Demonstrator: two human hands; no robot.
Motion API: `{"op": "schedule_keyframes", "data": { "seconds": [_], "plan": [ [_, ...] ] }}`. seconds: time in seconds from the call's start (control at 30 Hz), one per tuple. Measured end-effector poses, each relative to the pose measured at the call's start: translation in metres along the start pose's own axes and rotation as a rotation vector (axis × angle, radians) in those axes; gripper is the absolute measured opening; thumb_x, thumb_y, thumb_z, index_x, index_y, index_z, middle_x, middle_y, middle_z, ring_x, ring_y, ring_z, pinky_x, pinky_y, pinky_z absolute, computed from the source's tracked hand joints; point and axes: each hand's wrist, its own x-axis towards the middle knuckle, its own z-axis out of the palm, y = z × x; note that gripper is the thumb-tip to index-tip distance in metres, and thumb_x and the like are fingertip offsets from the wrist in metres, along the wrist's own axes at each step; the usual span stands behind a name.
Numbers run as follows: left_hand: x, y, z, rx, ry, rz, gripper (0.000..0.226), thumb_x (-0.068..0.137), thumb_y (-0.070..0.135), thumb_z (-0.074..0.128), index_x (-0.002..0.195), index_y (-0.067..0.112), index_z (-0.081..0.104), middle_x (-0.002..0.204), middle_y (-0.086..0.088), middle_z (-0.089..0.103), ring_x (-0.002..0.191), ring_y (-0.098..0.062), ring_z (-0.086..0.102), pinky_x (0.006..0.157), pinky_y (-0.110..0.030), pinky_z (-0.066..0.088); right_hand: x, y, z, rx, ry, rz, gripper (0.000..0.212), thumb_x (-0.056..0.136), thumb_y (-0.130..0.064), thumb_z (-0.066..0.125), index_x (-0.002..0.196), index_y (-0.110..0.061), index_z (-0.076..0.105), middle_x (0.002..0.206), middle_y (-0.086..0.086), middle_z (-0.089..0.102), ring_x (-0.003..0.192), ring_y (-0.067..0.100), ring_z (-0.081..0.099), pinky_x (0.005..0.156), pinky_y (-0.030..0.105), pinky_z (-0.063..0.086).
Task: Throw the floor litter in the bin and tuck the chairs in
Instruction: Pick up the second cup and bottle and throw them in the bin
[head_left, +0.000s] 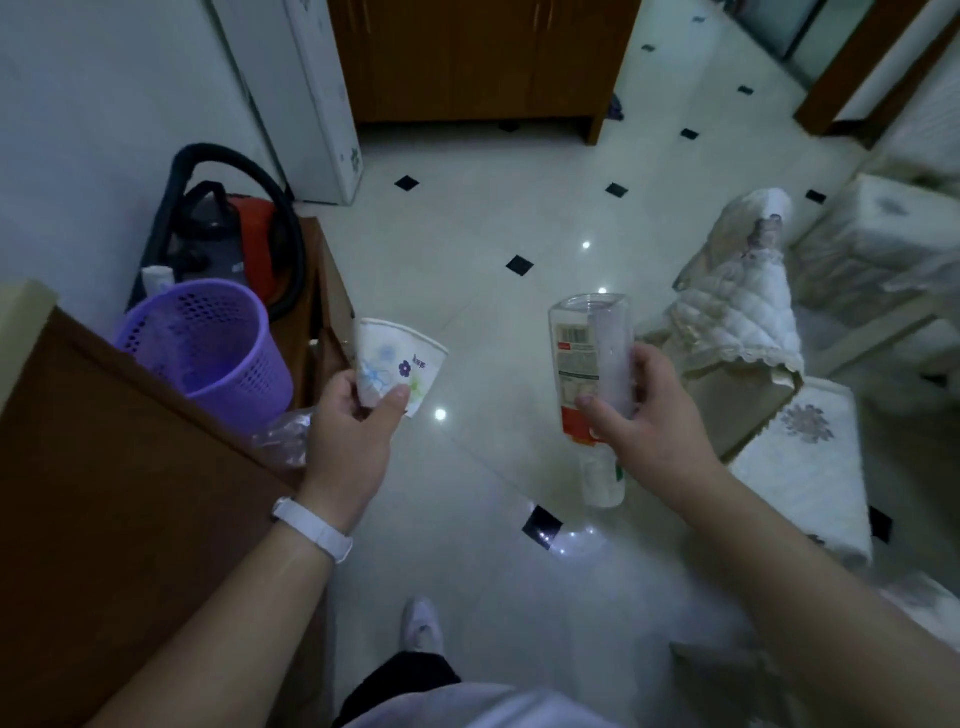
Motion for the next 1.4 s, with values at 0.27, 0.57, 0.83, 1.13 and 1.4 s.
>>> {"op": "schedule_keyframes", "data": {
  "seconds": [0.27,0.57,0.83,1.13,1.4],
  "plan": [
    [0.149,0.037,0.024,-0.019,-0.151,0.063,0.013,0.089,0.015,0.07,0.095,0.023,0.061,0.102,-0.005,0.071,0.097,-0.026,0.069,0.09,-0.049,0.055,0.071,-0.035,0.007,-0.045,0.186,0.075,0.057,0.074,-0.048,0.073,0.122,-0.031,0.047,0.108,-0.019,0.06,0.095,-0.003,0.06,0.083,0.034,0.055],
    [0.23,0.036,0.102,0.005,-0.287,0.036,0.016,0.087,0.015,0.072,0.098,0.019,0.062,0.101,-0.001,0.072,0.093,-0.016,0.069,0.087,-0.039,0.055,0.168,-0.015,0.004,-0.031,0.23,0.151,0.068,0.071,-0.058,0.07,0.128,-0.029,0.048,0.114,-0.013,0.062,0.099,0.003,0.063,0.083,0.038,0.057],
    [0.314,0.062,0.192,0.098,-0.271,0.013,0.014,0.088,0.015,0.071,0.096,0.022,0.062,0.1,-0.002,0.073,0.095,-0.02,0.069,0.088,-0.043,0.055,0.32,-0.002,-0.018,0.077,0.192,0.129,0.057,0.08,-0.039,0.074,0.128,-0.027,0.045,0.105,-0.021,0.059,0.093,-0.004,0.06,0.078,0.029,0.053],
    [0.391,0.105,0.28,0.112,-0.283,0.039,0.013,0.089,0.013,0.069,0.099,0.016,0.063,0.097,0.0,0.073,0.085,-0.01,0.069,0.073,-0.024,0.052,0.444,0.005,-0.076,0.103,0.21,0.093,0.054,0.082,-0.038,0.072,0.127,-0.028,0.044,0.107,-0.018,0.059,0.092,-0.005,0.06,0.071,0.017,0.048],
    [0.476,0.109,0.354,0.084,-0.355,0.023,0.014,0.089,0.01,0.069,0.099,0.017,0.062,0.096,0.001,0.073,0.081,-0.004,0.068,0.069,-0.017,0.051,0.521,0.023,-0.085,0.128,0.244,0.173,0.05,0.08,-0.04,0.072,0.12,-0.039,0.042,0.105,-0.022,0.061,0.09,-0.007,0.061,0.075,0.022,0.05]
  ]
}}
